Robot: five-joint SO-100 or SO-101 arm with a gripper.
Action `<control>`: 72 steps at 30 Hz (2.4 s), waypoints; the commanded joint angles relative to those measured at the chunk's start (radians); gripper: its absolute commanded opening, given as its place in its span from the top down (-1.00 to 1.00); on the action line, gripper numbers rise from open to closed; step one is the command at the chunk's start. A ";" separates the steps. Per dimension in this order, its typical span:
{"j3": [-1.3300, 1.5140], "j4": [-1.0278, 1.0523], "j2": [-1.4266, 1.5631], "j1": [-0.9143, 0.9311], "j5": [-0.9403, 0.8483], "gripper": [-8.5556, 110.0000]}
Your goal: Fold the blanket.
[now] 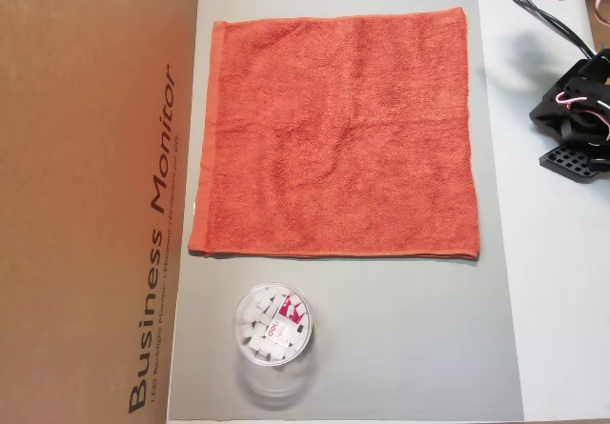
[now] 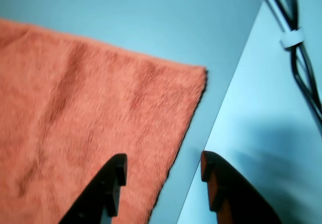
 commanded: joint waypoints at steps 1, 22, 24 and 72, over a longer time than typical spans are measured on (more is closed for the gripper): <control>-0.003 -0.126 -0.060 0.067 0.014 0.61; 0.222 -0.661 -0.451 0.184 0.014 0.60; 0.242 -0.678 -0.471 0.172 0.014 0.60; 0.595 -1.095 -0.491 0.006 0.129 0.62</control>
